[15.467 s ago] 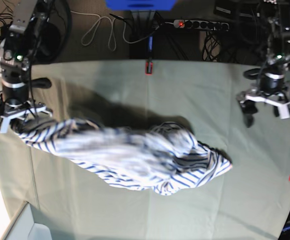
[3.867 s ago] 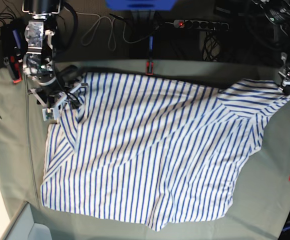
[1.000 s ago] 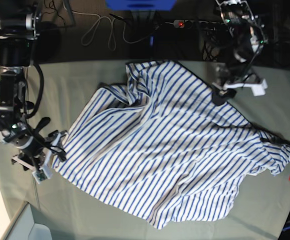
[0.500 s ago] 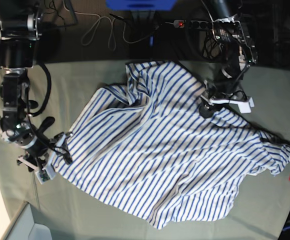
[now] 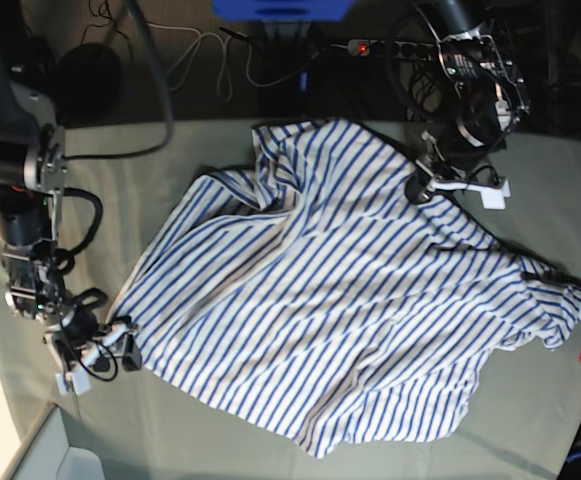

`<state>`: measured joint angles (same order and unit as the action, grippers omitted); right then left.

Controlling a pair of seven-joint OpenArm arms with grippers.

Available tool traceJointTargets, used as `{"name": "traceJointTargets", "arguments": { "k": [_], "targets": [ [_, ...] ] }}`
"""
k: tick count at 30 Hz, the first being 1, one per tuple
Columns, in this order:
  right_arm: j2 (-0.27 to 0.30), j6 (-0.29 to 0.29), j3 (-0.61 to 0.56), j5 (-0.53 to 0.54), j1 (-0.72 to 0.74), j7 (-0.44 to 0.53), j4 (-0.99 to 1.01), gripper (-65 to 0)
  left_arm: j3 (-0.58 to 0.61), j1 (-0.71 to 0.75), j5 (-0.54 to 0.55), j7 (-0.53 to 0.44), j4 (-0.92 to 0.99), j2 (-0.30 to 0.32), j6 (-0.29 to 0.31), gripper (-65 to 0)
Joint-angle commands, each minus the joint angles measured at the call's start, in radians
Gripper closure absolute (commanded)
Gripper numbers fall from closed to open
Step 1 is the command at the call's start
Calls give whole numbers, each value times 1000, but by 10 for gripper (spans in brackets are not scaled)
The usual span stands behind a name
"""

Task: Layout the t-shirt on the table in an organized manner, then fold the t-shirt properly
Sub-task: 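Grasp two shirt corners, one with each gripper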

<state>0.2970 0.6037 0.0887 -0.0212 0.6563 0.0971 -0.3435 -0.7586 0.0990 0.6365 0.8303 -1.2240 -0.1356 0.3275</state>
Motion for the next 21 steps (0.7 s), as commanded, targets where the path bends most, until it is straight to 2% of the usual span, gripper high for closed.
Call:
{"name": "traceJointTargets", "arguments": {
  "k": [1,6,10,17,21],
  "targets": [
    [12,3,3,13,30,48,5,-390,-9,15,-66,-1,-13,9,-43,-2],
    [12,-87,3,13,-14,92,14,-390,-54,18,-66,1,-96,21,-41,-2],
    [0,-90,4,13,-57,92,14,-390,-124,15,-66,1,-147,26,-41,-2],
    [-51,-87,4,14,-132,85,1,-389,-131,-5,-66,1,-199,86,-41,-2],
    [-74,-84,4,14,-240,83,-127,-388,-131,-34,-66,1,-198,106,-41,-2]
  ]
}}
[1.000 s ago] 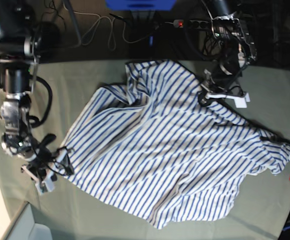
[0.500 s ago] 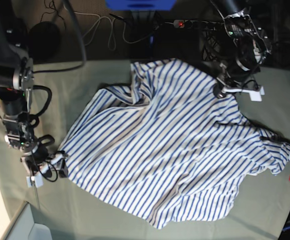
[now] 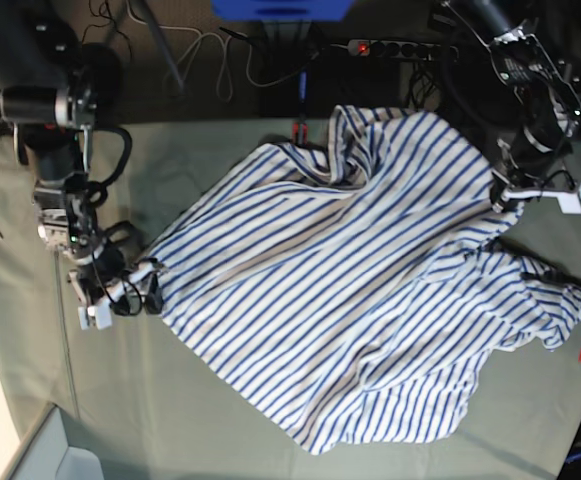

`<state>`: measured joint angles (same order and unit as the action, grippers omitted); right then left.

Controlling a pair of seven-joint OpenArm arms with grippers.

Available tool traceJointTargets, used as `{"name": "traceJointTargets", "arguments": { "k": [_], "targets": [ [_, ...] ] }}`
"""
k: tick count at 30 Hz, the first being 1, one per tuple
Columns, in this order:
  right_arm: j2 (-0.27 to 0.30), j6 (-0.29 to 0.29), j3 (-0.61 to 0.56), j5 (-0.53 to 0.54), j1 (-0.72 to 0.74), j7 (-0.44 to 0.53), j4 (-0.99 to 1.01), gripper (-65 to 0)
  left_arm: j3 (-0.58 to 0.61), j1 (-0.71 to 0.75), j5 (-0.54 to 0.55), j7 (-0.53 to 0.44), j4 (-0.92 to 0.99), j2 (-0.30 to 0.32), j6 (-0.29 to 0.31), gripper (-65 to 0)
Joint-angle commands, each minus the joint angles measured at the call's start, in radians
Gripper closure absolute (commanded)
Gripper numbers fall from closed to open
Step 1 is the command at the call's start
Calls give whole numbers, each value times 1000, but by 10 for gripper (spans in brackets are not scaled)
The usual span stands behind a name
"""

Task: Layout the t-shirt on the table in an organized manner, then fold the t-shirt properly
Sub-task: 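Grasp two shirt corners, one with each gripper, then lift the shirt with both grippers and shake it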

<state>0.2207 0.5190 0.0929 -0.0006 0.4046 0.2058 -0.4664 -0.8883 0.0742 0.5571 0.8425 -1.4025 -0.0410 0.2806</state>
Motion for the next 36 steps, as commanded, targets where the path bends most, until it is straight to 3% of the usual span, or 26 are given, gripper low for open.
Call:
{"name": "traceJointTargets", "arguments": {
  "k": [1,5,8,11,14,16,26,30,36],
  "targets": [
    [-4,0,0,-6,-20,-26,-51,-387,-1,-18,13,-12,-19,11,6,-2],
    [-25,77,-2,-6,-161,-50,-265,-383,-1,-24,13,-12,-24,11,6,-2],
    [-43,92,-14,-6,-220,-124,-374,-355,1,-27,13,-12,-28,11,6,-2],
    [-48,94,-61,-6,-232,-197,-427,-241,1,-55,4,-12,-28,11,4,-2],
    [-51,94,-72,-6,-232,-222,-469,-70,1,-61,13,-12,-30,26,4,-2],
    [-51,94,-74,-6,-229,-237,-501,0,8,-87,13,-12,-30,39,4,-2],
    [-82,94,-52,0,-224,-403,-865,0,166,-277,13,-10,-22,135,4,-3],
    [-122,94,-20,0,-203,-489,-1049,0,301,-455,2,-10,-7,186,3,-2],
    [-162,94,100,0,-79,-619,-1236,0,472,-781,2,-10,153,188,3,-2]
  ]
}}
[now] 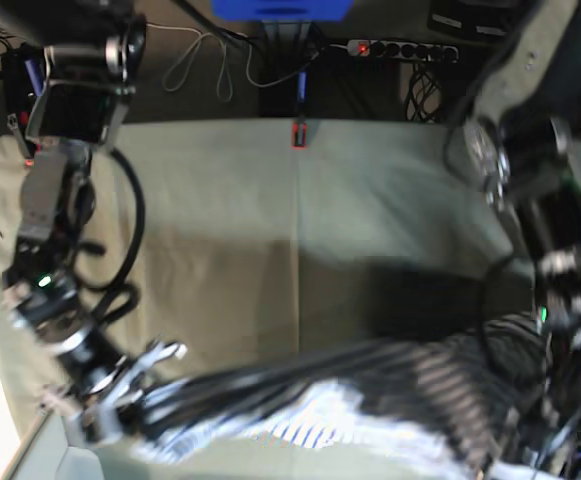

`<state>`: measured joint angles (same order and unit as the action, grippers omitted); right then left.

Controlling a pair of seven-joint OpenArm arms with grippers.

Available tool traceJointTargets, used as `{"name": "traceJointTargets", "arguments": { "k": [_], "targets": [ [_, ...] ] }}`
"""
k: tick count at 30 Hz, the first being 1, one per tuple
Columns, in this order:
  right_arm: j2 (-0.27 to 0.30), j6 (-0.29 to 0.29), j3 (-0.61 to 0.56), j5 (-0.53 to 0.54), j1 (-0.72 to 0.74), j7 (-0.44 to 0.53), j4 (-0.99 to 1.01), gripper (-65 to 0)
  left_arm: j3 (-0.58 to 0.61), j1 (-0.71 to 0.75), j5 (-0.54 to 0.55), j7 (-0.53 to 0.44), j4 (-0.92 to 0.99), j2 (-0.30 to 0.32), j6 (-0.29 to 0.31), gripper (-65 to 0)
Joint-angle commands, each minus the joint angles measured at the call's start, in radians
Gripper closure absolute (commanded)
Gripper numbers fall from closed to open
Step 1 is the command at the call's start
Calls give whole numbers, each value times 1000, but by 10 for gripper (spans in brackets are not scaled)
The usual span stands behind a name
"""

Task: Layout the t-shirt on the table in an organized manner, then fold the t-shirt properly
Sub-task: 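Lift the shirt with both grippers and shake it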

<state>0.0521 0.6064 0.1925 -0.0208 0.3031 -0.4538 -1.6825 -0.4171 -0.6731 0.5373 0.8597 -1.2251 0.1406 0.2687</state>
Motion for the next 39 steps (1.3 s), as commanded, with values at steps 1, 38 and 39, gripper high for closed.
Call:
{"name": "traceJointTargets", "arguments": {
  "k": [1,38,39],
  "targets": [
    [5,7,31,20,54,13,-44,0,27,-96,23,-29,18,3,14,-2],
    [-189,8,-296,204,-354,-43,-186,0,119,-434,31,-132,413,-100,17,-6],
    [-191,8,-345,206,-351,-43,-141,0,119,-422,31,-132,413,-82,17,-6]
  ]
}}
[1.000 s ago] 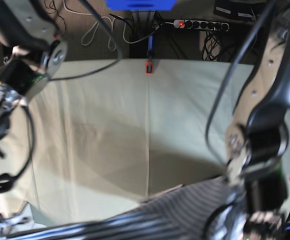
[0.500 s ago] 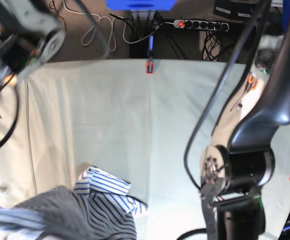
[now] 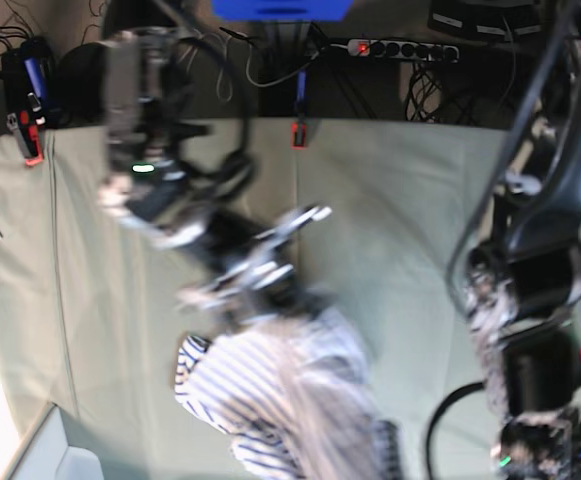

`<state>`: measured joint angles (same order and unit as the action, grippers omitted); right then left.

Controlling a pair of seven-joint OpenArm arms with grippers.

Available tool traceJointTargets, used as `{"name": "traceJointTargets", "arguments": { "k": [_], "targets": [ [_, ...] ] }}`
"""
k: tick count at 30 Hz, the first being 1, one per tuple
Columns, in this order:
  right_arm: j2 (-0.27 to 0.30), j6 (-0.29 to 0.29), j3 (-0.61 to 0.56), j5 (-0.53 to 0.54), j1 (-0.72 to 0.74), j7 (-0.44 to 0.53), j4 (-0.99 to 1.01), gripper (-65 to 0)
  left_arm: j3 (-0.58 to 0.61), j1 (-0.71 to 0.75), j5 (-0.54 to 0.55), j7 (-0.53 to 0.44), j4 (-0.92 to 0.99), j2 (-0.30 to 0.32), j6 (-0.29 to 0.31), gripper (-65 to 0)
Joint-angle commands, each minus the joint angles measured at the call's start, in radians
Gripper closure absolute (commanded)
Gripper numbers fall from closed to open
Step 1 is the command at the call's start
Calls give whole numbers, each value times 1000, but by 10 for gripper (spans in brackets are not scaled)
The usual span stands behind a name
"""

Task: Layout the t-shirt on the table in an organized manner, then fold the t-shirt properly
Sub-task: 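Lift the shirt with both grippers and shake it, then lower the shirt onto the table and open both grippers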

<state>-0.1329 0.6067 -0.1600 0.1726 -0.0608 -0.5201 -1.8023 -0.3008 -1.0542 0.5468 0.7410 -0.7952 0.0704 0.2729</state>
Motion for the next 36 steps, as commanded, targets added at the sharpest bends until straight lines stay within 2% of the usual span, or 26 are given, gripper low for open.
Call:
{"name": "traceJointTargets", "arguments": {
  "k": [1,4,5,7,9,12,14,17,21,24,28,31,36],
  "targets": [
    [-3,8,-39,15,16,24,28,0,2,-27,22,-13,-17,12,18,-6],
    [3,8,-183,14,40,24,146,0,2,12,22,-5,-17,79,19,-21],
    [14,8,-235,14,49,24,175,0,2,22,20,-4,-17,96,19,-41],
    [22,8,-365,14,80,24,241,-6,4,48,12,-4,-17,138,21,-127],
    [20,8,-465,14,115,24,296,-60,4,73,12,-4,-14,170,18,-223],
    [12,8,-566,17,161,24,356,-185,1,116,23,-11,-19,225,18,-348],
    [3,8,-585,17,171,25,362,-260,-2,130,23,-8,-19,260,15,-410],
    [-3,8,-530,17,163,25,344,-345,-4,167,40,21,-34,296,13,-465],
    [63,8,-393,17,132,35,283,-366,-74,315,178,148,-185,331,12,-489],
    [134,8,-287,17,121,68,259,-366,-177,500,267,206,-359,320,10,-490],
    [221,8,-146,17,120,94,249,-366,-283,786,293,216,-574,217,10,-490],
    [261,8,-59,15,125,93,250,-367,-311,983,295,205,-649,125,10,-490],
    [310,8,33,14,138,91,253,-368,-338,1195,295,167,-717,-21,10,-490]
  ]
}}
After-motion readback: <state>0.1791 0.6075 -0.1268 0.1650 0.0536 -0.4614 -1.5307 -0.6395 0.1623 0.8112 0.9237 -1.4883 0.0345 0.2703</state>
